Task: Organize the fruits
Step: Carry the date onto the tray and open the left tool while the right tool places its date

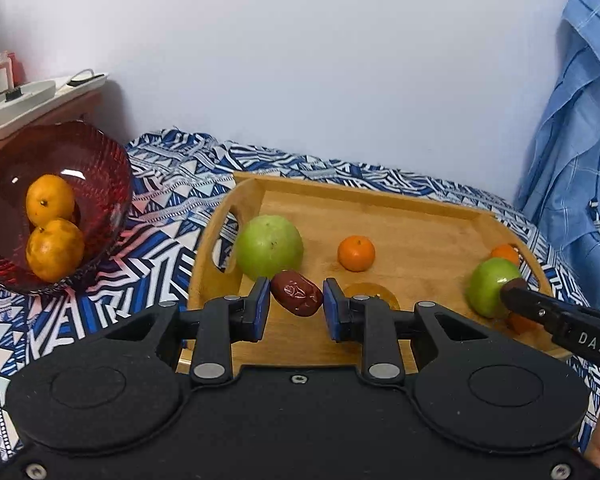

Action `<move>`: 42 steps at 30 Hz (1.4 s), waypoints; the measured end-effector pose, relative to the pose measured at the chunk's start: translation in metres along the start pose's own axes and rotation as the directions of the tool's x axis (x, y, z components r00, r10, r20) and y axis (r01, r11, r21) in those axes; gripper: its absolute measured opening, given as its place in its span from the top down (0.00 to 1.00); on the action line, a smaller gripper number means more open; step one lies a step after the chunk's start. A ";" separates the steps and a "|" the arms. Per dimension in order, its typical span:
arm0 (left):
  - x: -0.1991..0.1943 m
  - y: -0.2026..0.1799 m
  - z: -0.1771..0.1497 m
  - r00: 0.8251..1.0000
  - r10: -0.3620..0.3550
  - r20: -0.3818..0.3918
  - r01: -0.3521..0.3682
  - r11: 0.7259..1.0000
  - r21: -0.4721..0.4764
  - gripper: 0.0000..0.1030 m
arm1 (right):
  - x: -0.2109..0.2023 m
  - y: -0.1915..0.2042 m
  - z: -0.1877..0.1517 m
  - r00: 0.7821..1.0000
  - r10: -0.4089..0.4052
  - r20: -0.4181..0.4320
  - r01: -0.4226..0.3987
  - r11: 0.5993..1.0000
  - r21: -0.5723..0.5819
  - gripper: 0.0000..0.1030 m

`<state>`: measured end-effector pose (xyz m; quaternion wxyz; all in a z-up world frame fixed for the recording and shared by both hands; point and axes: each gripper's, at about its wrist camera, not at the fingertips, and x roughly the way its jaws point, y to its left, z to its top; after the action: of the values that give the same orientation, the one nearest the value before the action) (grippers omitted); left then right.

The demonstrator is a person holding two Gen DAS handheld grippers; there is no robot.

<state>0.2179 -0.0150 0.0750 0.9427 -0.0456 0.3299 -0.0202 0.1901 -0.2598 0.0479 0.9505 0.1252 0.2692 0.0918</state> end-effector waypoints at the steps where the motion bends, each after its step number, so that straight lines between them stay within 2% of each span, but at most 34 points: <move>1: 0.002 -0.001 -0.001 1.000 -0.001 -0.006 0.001 1.000 0.002 0.74 | 0.000 0.000 0.000 1.000 -0.006 -0.003 0.006 1.000 -0.002 0.72; 6: 0.013 -0.011 -0.003 0.999 0.010 -0.043 -0.009 1.000 0.025 0.74 | 0.003 0.003 -0.002 0.999 -0.039 -0.034 0.039 0.999 -0.012 0.72; 11: 0.020 -0.010 -0.001 0.997 0.024 -0.072 -0.023 1.000 0.005 0.74 | 0.007 0.004 -0.006 0.996 -0.049 -0.077 0.048 0.999 -0.018 0.75; 22: 0.035 -0.007 -0.005 0.989 0.060 -0.132 -0.061 0.998 -0.004 0.74 | 0.021 0.011 -0.014 0.986 -0.027 -0.167 0.018 0.999 -0.051 0.78; 34: 0.051 -0.004 -0.005 0.977 0.074 -0.199 -0.079 0.997 -0.020 0.74 | 0.024 0.008 -0.013 0.983 -0.010 -0.184 0.001 0.999 -0.044 0.78; 42: 0.053 -0.006 -0.005 0.977 0.085 -0.196 -0.088 0.996 -0.008 0.74 | 0.022 0.007 -0.012 0.983 0.014 -0.184 -0.018 1.000 -0.022 0.77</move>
<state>0.2563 -0.0252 0.0390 0.9053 -0.0370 0.4226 0.0194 0.2018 -0.2454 0.0294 0.9223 0.1072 0.3534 0.1139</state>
